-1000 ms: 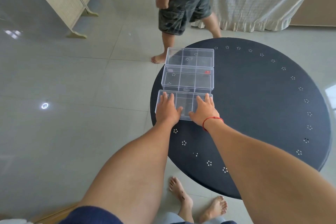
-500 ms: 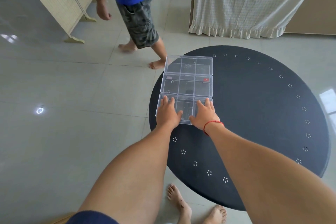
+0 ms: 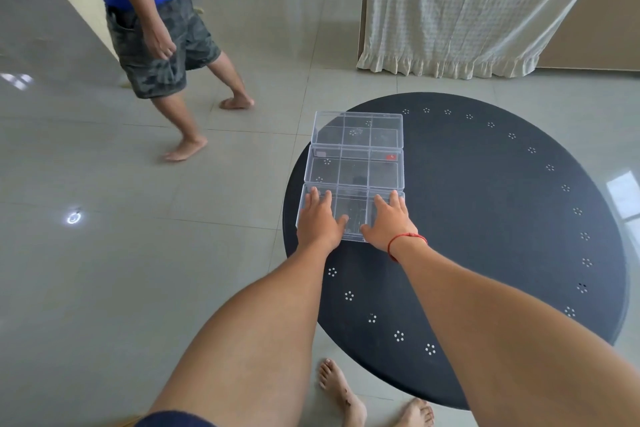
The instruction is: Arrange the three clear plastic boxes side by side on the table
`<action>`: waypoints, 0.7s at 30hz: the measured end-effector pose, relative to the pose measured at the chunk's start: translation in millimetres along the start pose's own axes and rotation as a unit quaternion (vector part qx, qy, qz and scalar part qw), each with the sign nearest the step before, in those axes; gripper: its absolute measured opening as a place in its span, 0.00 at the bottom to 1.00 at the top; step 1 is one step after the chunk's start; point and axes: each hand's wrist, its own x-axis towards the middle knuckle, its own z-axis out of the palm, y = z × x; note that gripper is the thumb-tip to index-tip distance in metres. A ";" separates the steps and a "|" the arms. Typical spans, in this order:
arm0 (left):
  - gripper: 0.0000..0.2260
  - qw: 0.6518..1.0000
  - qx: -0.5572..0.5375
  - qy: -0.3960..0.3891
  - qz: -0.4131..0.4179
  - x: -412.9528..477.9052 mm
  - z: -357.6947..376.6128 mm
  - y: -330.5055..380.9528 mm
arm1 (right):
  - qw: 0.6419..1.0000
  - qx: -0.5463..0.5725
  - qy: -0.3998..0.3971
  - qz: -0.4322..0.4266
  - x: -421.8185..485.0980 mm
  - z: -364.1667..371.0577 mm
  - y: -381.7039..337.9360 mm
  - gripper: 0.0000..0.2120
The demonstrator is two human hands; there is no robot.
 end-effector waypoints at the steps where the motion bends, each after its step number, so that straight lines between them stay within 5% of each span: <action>1: 0.30 1.000 0.001 0.001 0.000 0.6 0.5 0.1 | 1.000 -0.001 -0.002 0.000 0.3 -0.4 -0.3 0.35; 21: 0.27 0.999 -0.002 0.025 0.025 -2.1 -1.8 55.6 | 0.999 0.039 0.028 -0.009 4.5 -34.7 30.8 0.31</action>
